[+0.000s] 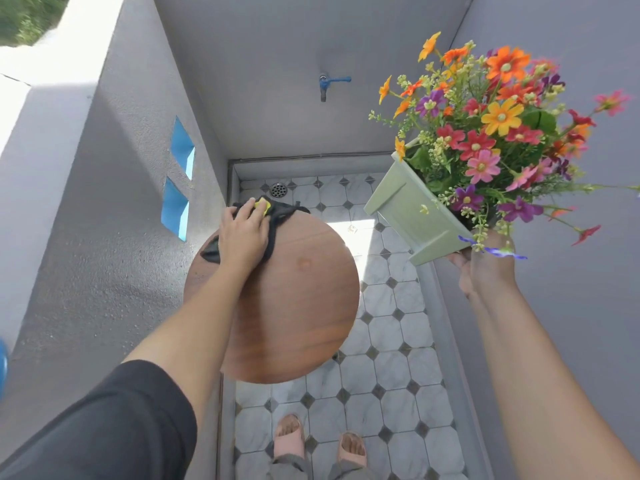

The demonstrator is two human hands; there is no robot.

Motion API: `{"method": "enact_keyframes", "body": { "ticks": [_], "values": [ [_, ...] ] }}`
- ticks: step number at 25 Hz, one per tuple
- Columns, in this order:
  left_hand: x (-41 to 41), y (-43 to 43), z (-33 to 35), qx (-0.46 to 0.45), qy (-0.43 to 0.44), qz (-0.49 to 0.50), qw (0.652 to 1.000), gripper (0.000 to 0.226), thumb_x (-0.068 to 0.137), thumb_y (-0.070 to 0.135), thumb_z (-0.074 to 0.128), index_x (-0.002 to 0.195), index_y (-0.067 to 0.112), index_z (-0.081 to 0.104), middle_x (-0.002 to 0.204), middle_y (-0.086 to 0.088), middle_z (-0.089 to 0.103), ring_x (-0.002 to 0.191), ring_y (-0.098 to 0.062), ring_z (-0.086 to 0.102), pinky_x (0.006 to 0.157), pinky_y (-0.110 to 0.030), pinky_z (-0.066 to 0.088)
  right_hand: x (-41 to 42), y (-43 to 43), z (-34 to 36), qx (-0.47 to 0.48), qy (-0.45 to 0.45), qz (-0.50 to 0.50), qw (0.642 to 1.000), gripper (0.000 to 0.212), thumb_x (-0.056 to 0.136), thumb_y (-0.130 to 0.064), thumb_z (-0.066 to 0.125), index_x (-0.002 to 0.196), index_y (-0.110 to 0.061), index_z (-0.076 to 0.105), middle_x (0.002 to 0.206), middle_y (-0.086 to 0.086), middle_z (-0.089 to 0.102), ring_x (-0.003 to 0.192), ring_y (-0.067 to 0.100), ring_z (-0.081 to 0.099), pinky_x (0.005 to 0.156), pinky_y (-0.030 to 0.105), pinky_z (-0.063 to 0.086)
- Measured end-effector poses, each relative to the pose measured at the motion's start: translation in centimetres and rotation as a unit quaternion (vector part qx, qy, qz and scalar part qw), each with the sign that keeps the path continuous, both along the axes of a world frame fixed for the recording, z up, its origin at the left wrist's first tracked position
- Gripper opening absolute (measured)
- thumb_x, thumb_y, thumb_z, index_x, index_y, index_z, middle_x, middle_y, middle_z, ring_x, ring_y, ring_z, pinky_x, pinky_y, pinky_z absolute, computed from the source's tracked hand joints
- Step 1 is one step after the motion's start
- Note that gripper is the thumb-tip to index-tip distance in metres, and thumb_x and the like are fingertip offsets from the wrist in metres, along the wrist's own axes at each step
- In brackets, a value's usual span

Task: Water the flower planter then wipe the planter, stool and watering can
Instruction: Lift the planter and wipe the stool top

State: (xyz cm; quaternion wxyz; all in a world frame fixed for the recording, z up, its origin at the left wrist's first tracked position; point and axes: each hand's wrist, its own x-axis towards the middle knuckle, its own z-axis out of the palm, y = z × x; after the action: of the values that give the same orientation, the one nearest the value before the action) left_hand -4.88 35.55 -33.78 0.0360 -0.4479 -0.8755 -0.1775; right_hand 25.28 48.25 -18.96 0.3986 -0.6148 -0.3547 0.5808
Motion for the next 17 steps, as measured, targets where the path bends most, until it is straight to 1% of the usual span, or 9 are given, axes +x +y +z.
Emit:
{"method": "enact_keyframes", "body": {
  "ticks": [2,4,6,8,10,12,13,15,17],
  "values": [
    [-0.8,-3.2,0.2,0.017,-0.002,0.055,0.998,0.04,0.091,0.032,0.041,0.118,0.014,0.064,0.122,-0.007,0.064,0.094,-0.043,0.049,0.083,-0.046,0.046,0.1,0.2,0.0,-0.002,-0.006,0.001,1.0,0.024,0.085,-0.005,0.032,0.095,-0.018,0.05,0.089,0.006,0.054,0.071,0.019,0.057,0.094,0.054,0.048],
    [0.0,-6.9,0.3,0.028,0.014,0.07,0.997,0.039,0.092,0.03,0.042,0.116,0.012,0.065,0.121,-0.008,0.065,0.093,-0.044,0.05,0.084,-0.045,0.044,0.0,0.2,0.1,0.005,-0.009,0.007,1.0,0.023,0.085,-0.006,0.035,0.094,-0.019,0.051,0.089,0.005,0.056,0.07,0.017,0.058,0.092,0.052,0.05],
    [2.5,-10.5,-0.1,0.03,0.022,0.063,0.997,0.036,0.093,0.026,0.043,0.116,0.01,0.066,0.123,-0.01,0.064,0.095,-0.043,0.051,0.089,-0.042,0.041,0.0,0.3,0.3,0.013,0.001,0.018,1.0,0.026,0.086,-0.012,0.036,0.106,-0.018,0.051,0.101,0.006,0.057,0.076,0.018,0.06,0.089,0.048,0.053],
    [6.5,-13.3,0.1,0.029,0.027,0.023,0.999,0.034,0.092,0.021,0.046,0.117,0.01,0.066,0.124,-0.011,0.063,0.096,-0.043,0.052,0.092,-0.041,0.041,-0.2,0.4,0.5,0.016,0.015,0.023,0.999,0.027,0.09,-0.014,0.034,0.111,-0.019,0.05,0.105,0.005,0.058,0.079,0.017,0.062,0.084,0.043,0.055],
    [11.3,-14.7,0.4,0.031,0.035,-0.062,0.997,0.032,0.09,0.019,0.05,0.116,0.01,0.067,0.123,-0.012,0.064,0.094,-0.04,0.051,0.089,-0.042,0.045,-0.4,0.6,0.8,0.018,0.019,0.016,1.0,0.023,0.091,-0.014,0.033,0.106,-0.02,0.05,0.1,0.004,0.058,0.076,0.016,0.061,0.082,0.043,0.054],
    [15.5,-14.1,0.8,0.021,0.037,-0.16,0.986,0.032,0.089,0.02,0.052,0.116,0.01,0.066,0.122,-0.011,0.065,0.096,-0.037,0.048,0.081,-0.044,0.051,-0.3,0.7,0.8,0.016,0.015,0.019,1.0,0.023,0.09,-0.015,0.035,0.104,-0.021,0.052,0.099,0.003,0.059,0.079,0.018,0.062,0.086,0.045,0.053],
    [16.9,-13.0,0.9,0.014,0.031,-0.194,0.98,0.033,0.089,0.021,0.052,0.117,0.011,0.065,0.122,-0.01,0.065,0.098,-0.036,0.046,0.078,-0.043,0.053,-0.2,0.6,0.8,0.015,0.013,0.026,0.999,0.027,0.087,-0.016,0.038,0.109,-0.019,0.053,0.103,0.005,0.059,0.085,0.021,0.061,0.089,0.047,0.052],
    [17.7,-9.5,1.0,0.013,0.025,-0.221,0.975,0.033,0.089,0.023,0.052,0.118,0.013,0.064,0.123,-0.006,0.065,0.101,-0.034,0.046,0.073,-0.043,0.055,0.0,0.5,0.6,0.008,0.001,0.036,0.999,0.04,0.081,-0.014,0.04,0.12,-0.013,0.05,0.11,0.009,0.057,0.093,0.027,0.059,0.094,0.049,0.049],
    [16.6,-5.4,1.2,0.011,0.021,-0.217,0.976,0.032,0.089,0.024,0.055,0.118,0.013,0.064,0.122,-0.005,0.065,0.1,-0.034,0.048,0.072,-0.044,0.055,0.1,0.4,0.5,0.007,0.002,0.033,0.999,0.036,0.086,-0.01,0.036,0.12,-0.011,0.05,0.107,0.01,0.056,0.09,0.026,0.059,0.096,0.052,0.048]
  ]
}}
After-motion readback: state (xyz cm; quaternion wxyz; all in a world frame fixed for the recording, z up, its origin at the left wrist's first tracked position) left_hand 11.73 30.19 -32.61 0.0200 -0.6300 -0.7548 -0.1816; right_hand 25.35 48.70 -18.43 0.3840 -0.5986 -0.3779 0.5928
